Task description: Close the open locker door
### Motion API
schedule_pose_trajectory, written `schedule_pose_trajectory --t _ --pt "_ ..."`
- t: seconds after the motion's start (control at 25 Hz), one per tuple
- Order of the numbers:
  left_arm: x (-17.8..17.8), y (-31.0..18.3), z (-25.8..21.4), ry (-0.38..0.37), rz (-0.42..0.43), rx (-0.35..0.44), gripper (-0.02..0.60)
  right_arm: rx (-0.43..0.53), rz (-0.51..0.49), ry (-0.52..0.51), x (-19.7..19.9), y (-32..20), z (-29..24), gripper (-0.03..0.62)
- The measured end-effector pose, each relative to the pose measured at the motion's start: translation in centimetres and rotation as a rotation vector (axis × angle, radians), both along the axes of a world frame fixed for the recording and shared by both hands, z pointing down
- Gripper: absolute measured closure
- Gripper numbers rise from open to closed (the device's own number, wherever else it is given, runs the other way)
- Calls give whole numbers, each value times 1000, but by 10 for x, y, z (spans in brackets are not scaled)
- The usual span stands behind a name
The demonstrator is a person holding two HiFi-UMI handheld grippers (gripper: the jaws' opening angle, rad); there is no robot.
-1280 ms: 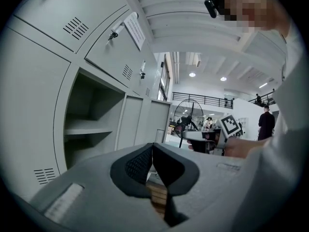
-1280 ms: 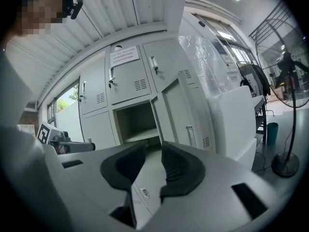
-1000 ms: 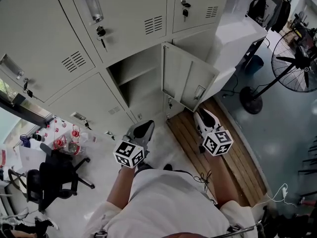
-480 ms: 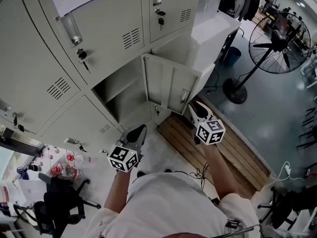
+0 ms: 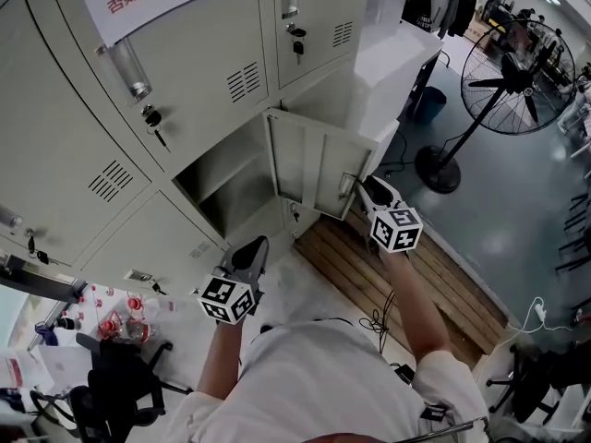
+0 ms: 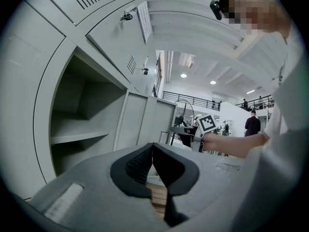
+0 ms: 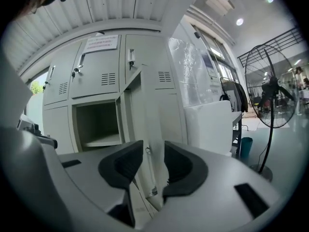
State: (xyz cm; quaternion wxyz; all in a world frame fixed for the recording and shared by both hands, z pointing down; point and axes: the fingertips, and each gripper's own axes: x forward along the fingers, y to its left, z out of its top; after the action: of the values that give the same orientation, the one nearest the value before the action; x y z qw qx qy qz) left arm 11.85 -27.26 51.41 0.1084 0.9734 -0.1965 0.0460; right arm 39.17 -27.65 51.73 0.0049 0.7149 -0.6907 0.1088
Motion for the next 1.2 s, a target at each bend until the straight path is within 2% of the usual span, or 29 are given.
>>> schedule_pose_trajectory --t 0.56,1.2 --pt "-13 -16 0 3 -41 -10 566 -12 -31 13 -4 -21 -2 462" --pt "-33 6 7 5 -27 -28 566 -3 -109 40 -49 3 3 462"
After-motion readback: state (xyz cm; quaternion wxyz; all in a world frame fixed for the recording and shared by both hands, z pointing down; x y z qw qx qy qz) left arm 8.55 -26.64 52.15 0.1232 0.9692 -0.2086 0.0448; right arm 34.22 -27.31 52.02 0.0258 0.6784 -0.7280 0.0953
